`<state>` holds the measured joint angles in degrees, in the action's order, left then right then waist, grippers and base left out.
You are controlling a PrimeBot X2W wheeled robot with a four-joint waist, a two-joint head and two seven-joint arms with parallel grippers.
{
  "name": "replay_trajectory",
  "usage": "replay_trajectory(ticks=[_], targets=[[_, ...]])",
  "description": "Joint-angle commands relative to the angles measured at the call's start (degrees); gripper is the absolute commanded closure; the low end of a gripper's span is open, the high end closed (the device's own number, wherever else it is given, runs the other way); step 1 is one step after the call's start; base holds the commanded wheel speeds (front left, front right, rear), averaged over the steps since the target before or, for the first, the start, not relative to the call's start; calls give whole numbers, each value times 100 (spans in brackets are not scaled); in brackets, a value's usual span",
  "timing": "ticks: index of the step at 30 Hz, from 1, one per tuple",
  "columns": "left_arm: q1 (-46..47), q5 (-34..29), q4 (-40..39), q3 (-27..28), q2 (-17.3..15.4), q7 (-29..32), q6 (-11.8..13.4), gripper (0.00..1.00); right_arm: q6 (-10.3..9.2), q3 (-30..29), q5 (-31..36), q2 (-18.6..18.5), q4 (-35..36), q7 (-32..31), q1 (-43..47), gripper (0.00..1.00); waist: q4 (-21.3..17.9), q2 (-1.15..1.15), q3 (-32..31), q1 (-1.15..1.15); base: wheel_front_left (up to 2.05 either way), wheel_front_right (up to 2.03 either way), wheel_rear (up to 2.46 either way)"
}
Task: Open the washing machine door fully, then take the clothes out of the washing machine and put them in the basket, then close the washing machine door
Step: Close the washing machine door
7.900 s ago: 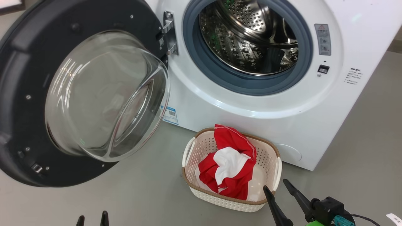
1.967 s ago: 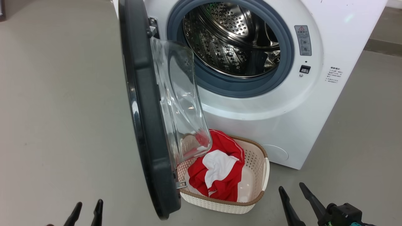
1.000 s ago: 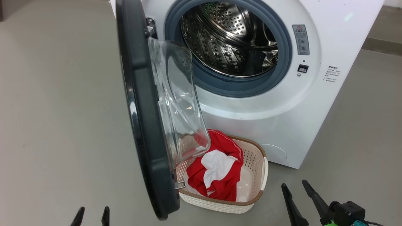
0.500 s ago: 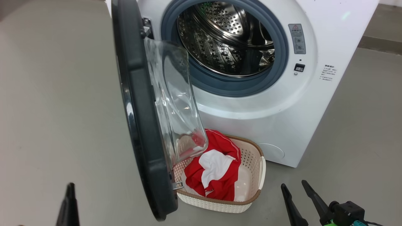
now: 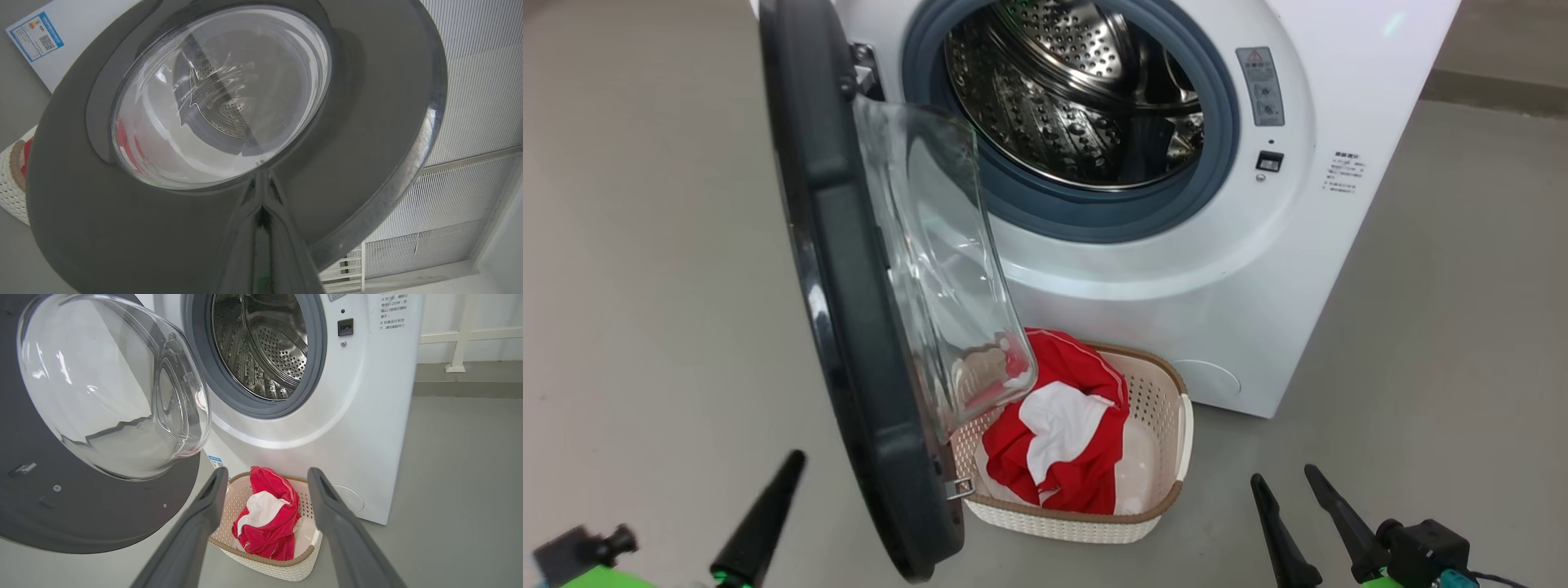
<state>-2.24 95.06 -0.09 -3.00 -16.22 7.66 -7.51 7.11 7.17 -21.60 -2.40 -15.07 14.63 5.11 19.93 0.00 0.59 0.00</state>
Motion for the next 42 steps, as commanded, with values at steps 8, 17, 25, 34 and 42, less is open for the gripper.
replay_trajectory(ticks=[8,17,25,34,42], targets=[[209,194,-479,259,-85,1381,2,100,37,80,32,-48,162,37,-397,0,-230,0,251,0,0,0,0],[465,-192,-709,239,373,1964,2,100,37,39,67,-48,204,37,-558,0,-524,0,501,0,0,0,0],[1122,-564,-778,-149,731,1986,2,100,37,-108,95,-48,277,37,-731,0,-845,0,788,0,0,0,0],[2147,-983,-382,-518,872,1382,2,100,37,-238,43,-48,392,37,-919,0,-1351,0,1180,0,0,0,0],[3203,-1289,274,-778,730,491,2,100,37,-249,-149,-48,489,37,-1121,0,-1861,0,1569,0,0,0,0]])
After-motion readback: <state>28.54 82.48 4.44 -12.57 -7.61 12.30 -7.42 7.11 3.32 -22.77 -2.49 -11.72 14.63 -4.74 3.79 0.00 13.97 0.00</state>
